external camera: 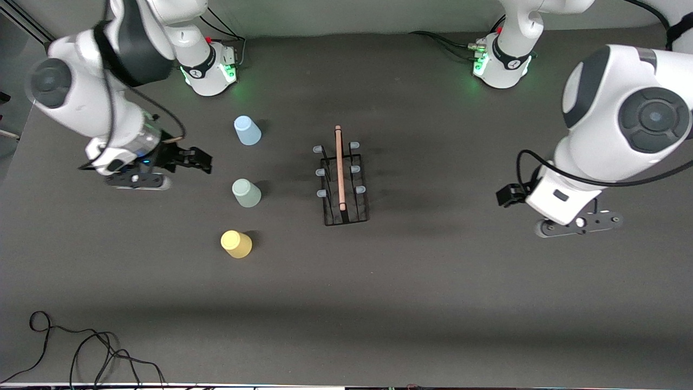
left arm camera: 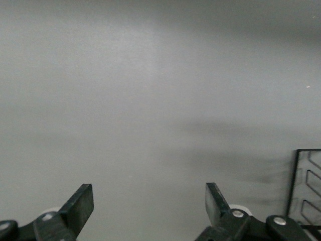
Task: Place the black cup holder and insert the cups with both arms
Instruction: 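Lower the right gripper over the pale green cup and grasp it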
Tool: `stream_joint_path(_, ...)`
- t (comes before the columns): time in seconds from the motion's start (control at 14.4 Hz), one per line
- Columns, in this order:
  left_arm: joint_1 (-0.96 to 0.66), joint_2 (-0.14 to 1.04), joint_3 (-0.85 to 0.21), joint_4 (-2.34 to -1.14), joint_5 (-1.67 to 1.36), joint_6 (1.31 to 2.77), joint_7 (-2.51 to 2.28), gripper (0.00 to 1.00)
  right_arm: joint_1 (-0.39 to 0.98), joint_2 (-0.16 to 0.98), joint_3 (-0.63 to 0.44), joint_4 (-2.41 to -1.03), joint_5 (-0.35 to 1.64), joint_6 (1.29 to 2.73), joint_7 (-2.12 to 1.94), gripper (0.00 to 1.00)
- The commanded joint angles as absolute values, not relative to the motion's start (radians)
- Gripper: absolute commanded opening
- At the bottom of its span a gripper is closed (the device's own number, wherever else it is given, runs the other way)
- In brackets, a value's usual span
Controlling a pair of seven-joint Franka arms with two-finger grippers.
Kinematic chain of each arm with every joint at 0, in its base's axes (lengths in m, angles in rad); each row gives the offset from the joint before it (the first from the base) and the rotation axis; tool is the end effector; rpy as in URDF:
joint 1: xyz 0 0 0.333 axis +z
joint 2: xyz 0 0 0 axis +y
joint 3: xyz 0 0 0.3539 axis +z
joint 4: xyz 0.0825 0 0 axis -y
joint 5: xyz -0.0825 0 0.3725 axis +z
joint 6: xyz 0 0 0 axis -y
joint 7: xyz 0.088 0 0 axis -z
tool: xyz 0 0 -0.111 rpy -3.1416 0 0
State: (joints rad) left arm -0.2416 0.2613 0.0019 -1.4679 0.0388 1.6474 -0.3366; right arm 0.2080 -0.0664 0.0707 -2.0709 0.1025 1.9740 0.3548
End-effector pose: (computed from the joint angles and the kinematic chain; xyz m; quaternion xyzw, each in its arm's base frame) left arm 0.6135 -0.1459 0.5585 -0.9979 -0.0461 0.0337 0.0303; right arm 0.4943 0.1493 0.4965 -0.9972 0.0589 0.0284 0.0375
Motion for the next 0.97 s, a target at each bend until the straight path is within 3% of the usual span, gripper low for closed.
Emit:
stream_joint_path(0.0, -0.157, 0.121, -0.009, -1.597, 0.046, 1.667, -0.198, 1.00, 0.251, -0.107, 0.060, -2.196, 0.101, 2.090, 0.393, 1.00)
stream_joint_path(0.21, -0.130, 0.092, -0.008, -1.620, 0.057, 1.667, -0.181, 1.00, 0.273, -0.074, 0.064, -2.266, 0.100, 2.224, 0.463, 1.00)
stream_joint_path(0.35, -0.117, 0.069, -0.006, -1.663, 0.060, 1.692, -0.175, 1.00, 0.291, -0.034, 0.063, -2.266, 0.101, 2.259, 0.479, 1.00)
stream_joint_path(0.9, -0.025, 0.103, -0.006, -1.649, 0.049, 1.761, -0.041, 1.00, 0.364, 0.164, 0.061, -2.267, 0.100, 2.402, 0.546, 1.00)
